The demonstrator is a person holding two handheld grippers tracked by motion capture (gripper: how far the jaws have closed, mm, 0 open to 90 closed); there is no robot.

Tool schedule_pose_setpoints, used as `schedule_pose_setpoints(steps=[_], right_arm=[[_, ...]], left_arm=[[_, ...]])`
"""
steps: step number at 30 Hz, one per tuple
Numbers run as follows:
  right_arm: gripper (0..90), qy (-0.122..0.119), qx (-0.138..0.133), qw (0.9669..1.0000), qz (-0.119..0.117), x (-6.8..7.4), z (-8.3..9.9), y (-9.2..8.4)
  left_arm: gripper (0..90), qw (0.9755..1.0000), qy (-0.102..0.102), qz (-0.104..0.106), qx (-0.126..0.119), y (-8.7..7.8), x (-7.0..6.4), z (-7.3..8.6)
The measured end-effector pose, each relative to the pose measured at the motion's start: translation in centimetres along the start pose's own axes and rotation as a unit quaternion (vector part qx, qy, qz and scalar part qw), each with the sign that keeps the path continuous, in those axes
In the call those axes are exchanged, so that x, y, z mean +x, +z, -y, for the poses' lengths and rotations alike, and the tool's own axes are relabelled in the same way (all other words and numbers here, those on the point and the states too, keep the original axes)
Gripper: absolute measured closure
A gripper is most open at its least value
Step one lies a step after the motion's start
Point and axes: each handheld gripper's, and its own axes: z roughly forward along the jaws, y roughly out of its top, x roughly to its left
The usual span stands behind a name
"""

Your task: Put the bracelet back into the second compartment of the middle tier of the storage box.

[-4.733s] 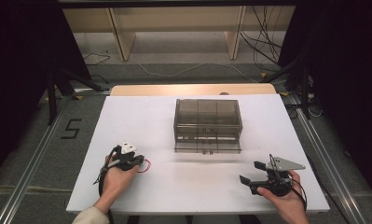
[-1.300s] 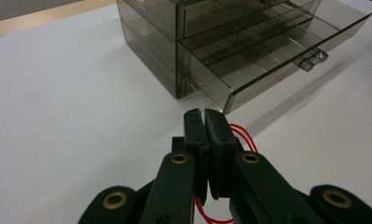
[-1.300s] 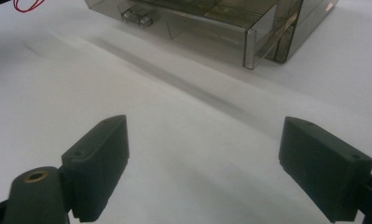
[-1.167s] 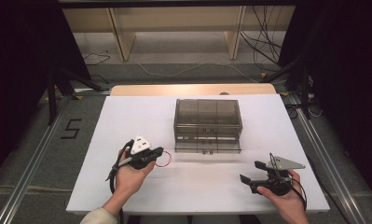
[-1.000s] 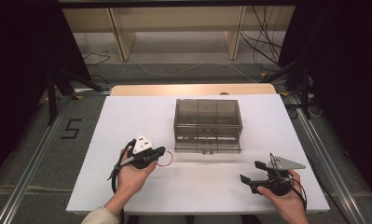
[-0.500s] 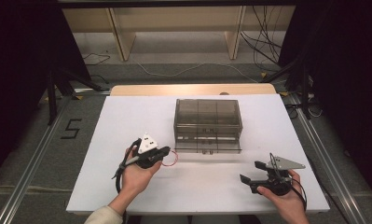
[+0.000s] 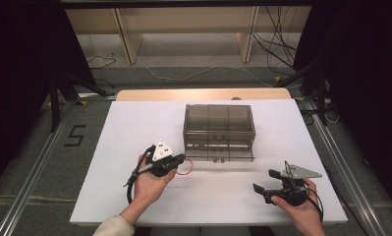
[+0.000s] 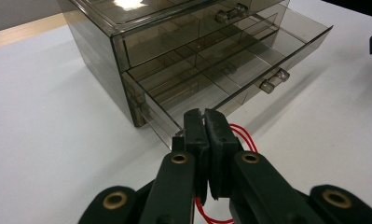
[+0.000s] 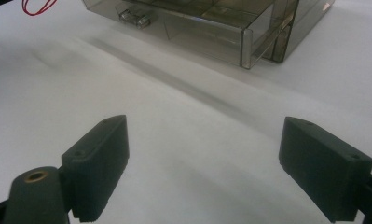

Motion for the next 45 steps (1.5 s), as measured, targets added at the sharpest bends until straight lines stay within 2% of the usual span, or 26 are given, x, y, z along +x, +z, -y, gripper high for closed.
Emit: schedule_pose_setpoints(steps=[24, 45], right_arm=[[16.8, 0.000, 0.003, 1.0000, -0.001, 0.0, 0.0, 0.0], [16.9, -0.002, 0.005, 1.0000, 0.000, 0.1, 0.0, 0.0]], left_arm=[[88.3, 0.9999, 0.007, 0.008, -0.006, 1.3, -1.2, -1.3], [88.3, 0.9998, 0.016, 0.006, -0.008, 1.5, -1.7, -1.7]])
